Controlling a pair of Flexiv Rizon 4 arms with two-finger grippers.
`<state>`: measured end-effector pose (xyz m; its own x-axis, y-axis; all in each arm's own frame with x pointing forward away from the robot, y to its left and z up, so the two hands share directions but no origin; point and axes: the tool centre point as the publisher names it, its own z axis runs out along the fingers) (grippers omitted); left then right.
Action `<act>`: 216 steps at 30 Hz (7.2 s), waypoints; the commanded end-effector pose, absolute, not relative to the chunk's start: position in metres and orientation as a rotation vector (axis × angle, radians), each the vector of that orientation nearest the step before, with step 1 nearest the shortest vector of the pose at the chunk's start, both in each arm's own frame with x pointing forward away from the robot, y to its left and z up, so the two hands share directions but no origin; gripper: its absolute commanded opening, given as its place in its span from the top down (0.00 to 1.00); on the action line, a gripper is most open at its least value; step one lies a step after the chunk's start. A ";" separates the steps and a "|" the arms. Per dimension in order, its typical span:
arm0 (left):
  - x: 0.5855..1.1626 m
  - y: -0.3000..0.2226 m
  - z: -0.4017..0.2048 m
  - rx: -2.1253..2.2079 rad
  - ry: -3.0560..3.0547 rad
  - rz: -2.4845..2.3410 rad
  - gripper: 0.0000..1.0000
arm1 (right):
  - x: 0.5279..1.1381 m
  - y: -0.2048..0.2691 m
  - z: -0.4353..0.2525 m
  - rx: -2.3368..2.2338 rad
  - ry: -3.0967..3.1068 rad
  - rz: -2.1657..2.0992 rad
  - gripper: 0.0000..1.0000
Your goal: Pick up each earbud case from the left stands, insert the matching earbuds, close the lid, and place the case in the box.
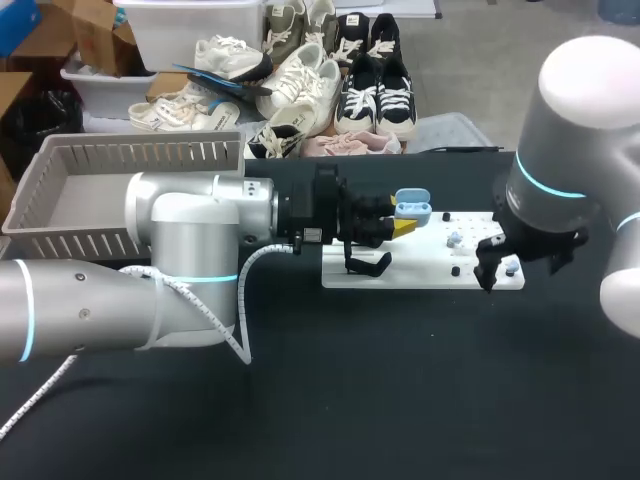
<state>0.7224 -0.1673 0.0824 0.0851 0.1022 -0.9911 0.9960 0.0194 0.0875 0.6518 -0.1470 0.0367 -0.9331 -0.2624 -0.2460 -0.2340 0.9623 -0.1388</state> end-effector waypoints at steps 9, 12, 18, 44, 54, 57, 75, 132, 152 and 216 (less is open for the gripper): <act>0.721 -0.167 0.082 1.300 1.231 -1.072 1.00 | 0.667 -0.144 0.028 -0.361 2.837 -0.163 0.00; 0.721 -0.167 0.082 1.300 1.231 -1.072 1.00 | 0.670 -0.143 0.028 -0.348 2.843 -0.161 0.00; 0.721 -0.167 0.082 1.300 1.231 -1.072 1.00 | 0.671 -0.143 0.030 -0.317 2.861 -0.179 0.00; 0.721 -0.167 0.082 1.300 1.231 -1.072 1.00 | 0.674 -0.150 0.025 -0.356 2.892 -0.215 0.50; 0.721 -0.167 0.082 1.300 1.231 -1.072 1.00 | 0.675 -0.152 0.024 -0.354 2.899 -0.218 0.57; 0.721 -0.167 0.082 1.300 1.231 -1.072 1.00 | 0.677 -0.152 0.022 -0.354 2.901 -0.215 0.58; 0.721 -0.167 0.082 1.300 1.231 -1.072 1.00 | 0.682 -0.154 0.019 -0.356 2.911 -0.201 0.68; 0.721 -0.167 0.082 1.300 1.231 -1.072 1.00 | 0.654 -0.145 0.059 -0.344 2.927 -0.142 1.00; 0.721 -0.167 0.082 1.300 1.231 -1.072 1.00 | 0.655 -0.137 0.064 -0.224 2.968 -0.160 1.00; 0.721 -0.167 0.082 1.300 1.231 -1.072 1.00 | 0.704 -0.008 0.171 1.125 2.918 -0.099 1.00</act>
